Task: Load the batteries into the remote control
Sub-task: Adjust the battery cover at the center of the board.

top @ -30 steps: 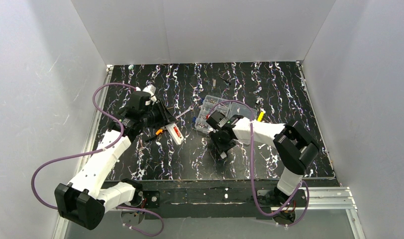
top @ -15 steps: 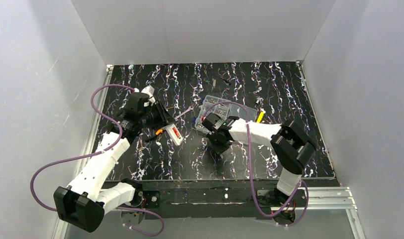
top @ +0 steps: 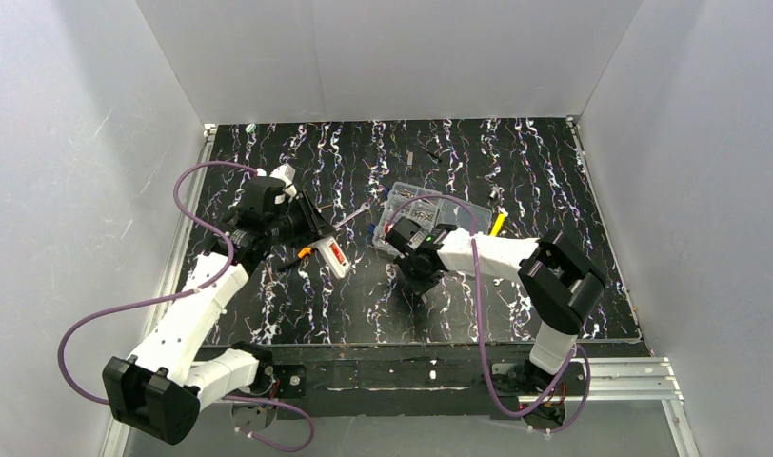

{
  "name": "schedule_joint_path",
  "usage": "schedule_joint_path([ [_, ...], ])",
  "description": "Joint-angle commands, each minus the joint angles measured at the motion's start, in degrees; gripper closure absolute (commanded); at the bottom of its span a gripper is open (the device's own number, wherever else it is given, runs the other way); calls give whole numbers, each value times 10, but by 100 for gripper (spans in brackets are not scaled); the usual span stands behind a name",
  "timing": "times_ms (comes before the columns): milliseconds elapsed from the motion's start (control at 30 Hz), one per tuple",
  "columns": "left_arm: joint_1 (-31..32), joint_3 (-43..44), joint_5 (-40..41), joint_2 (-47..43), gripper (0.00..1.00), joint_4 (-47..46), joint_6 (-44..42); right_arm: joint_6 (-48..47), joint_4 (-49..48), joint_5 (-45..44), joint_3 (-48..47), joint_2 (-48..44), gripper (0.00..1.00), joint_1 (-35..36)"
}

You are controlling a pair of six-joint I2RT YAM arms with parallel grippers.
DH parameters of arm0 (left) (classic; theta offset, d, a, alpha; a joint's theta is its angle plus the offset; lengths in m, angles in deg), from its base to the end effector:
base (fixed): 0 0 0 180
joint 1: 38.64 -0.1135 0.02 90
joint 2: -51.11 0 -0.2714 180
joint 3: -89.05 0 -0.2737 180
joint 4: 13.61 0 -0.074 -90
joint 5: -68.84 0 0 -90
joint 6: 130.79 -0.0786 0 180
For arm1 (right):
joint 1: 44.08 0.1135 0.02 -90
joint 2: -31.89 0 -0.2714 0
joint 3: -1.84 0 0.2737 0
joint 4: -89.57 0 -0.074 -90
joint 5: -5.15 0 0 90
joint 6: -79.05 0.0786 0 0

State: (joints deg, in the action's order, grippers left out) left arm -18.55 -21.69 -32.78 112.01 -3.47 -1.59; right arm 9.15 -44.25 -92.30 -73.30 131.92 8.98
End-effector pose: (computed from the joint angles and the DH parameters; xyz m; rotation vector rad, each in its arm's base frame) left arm 0.2854 -0.1213 0.3857 -0.1154 1.6838 -0.9539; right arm 0.2274 0.2855 0.1218 -0.7643 2.6905 0.1316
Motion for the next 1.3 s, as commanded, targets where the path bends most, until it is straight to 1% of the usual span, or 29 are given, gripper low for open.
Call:
schedule_joint_path([
  [0, -4, -3, -17, -10, 100, 11, 0, -11, 42, -25, 3, 24, 87, 8],
  [233, -4, -8, -14, -13, 100, 13, 1, -14, 48, -40, -7, 38, 75, 29],
  [433, -4, -8, -13, -15, 100, 15, 0, -15, 62, -57, -23, 54, 71, 51],
  [533, -5, -8, -12, -16, 100, 17, 0, -17, 65, -65, -31, 61, 72, 64],
  [633, -5, -10, -12, -18, 100, 18, -1, -19, 71, -73, -39, 66, 82, 73],
  [733, -5, -12, -11, -21, 100, 18, -1, -21, 79, -86, -47, 72, 87, 80],
  [833, -6, -14, -11, -24, 100, 18, -1, -22, 90, -100, -58, 81, 86, 86],
  [900, -6, -15, -10, -27, 100, 18, -2, -24, 99, -112, -69, 90, 81, 90],
  [967, -7, -16, -12, -29, 100, 20, -2, -29, 108, -127, -81, 100, 78, 98],
  [1100, -8, -16, -12, -35, 100, 20, -2, -35, 129, -172, -107, 126, 79, 118],
  [1200, -8, -14, -9, -39, 100, 22, -4, -35, 131, -182, -113, 139, 80, 123],
  [1233, -8, -14, -9, -41, 100, 22, -4, -34, 131, -182, -113, 140, 79, 124],
  [1267, -8, -13, -9, -42, 100, 22, -5, -33, 130, -182, -111, 140, 75, 125],
])
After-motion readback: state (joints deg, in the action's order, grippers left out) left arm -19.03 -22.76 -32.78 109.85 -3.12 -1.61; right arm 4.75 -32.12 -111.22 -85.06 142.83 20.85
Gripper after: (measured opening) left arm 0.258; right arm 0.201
